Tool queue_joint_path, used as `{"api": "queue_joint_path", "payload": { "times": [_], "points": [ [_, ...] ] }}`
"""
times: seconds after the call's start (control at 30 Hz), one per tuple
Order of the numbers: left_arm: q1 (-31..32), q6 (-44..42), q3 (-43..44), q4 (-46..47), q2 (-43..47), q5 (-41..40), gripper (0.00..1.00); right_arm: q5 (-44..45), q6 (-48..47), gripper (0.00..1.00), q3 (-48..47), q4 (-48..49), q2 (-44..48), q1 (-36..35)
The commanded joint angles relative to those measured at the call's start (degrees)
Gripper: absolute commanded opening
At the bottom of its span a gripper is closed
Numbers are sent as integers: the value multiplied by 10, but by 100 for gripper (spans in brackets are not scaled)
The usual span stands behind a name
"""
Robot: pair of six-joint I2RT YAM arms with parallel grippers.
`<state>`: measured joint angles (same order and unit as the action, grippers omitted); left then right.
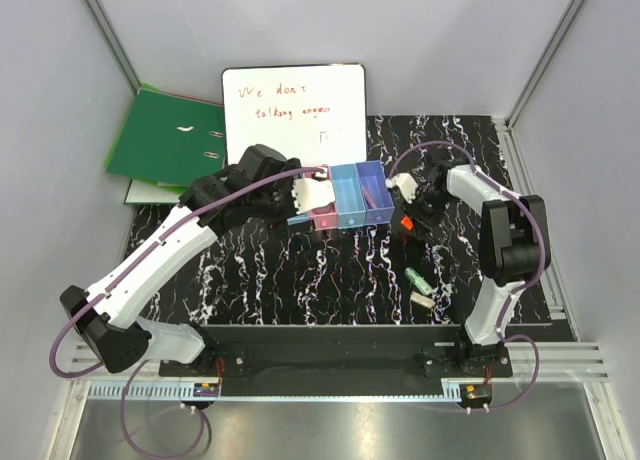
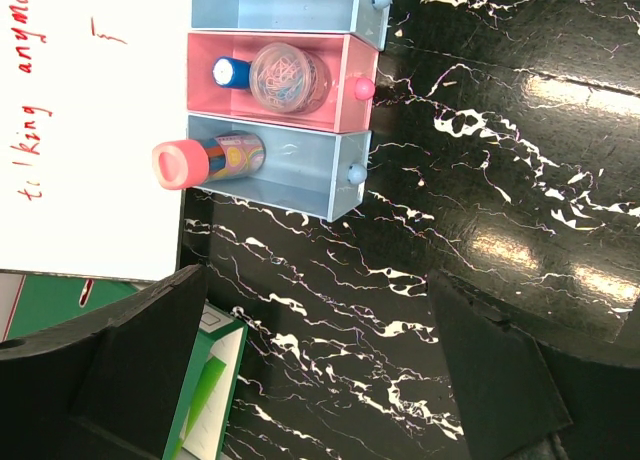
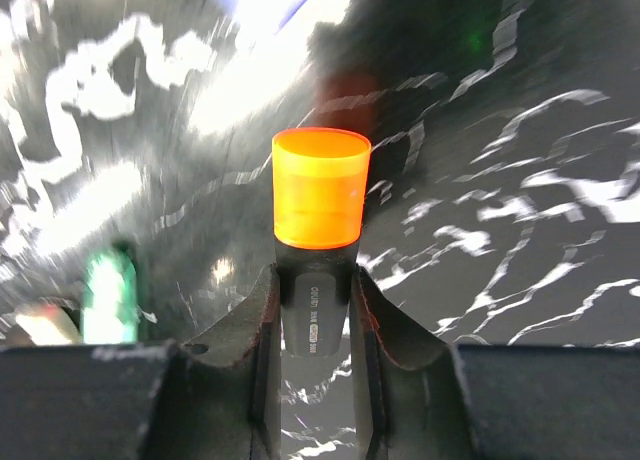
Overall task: Sort the stationery into containers
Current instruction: Place the pen in the storage box.
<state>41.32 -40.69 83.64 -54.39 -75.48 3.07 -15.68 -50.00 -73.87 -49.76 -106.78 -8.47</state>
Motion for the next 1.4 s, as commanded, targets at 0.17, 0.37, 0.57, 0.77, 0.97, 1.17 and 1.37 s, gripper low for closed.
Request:
{"api": "queue_joint_path", "payload": {
  "times": [0.17, 0.37, 0.57, 0.77, 0.97, 1.17, 1.37],
  "points": [
    [3, -10, 2, 13, 18, -4, 99, -44, 184, 0, -109, -17, -31, -5],
    [3, -10, -2, 13, 24, -3, 99, -47, 241, 0, -152, -30, -26, -5],
    [3, -8, -1, 13, 24, 0, 99, -71, 289, 0, -250, -83, -49, -6],
    [3, -9, -3, 15, 27, 1, 99, -102, 319, 0, -357, -135, -109, -17],
    [3, -11, -15, 17, 38, 1, 99, -132, 344, 0, -401, -142, -148, -46],
    [3, -14, -37, 24, 54, 1, 99, -135, 351, 0, -419, -133, -174, -81],
    [2, -16, -43, 25, 60, 4, 99, -115, 349, 0, -443, -120, -201, -85]
  ]
}}
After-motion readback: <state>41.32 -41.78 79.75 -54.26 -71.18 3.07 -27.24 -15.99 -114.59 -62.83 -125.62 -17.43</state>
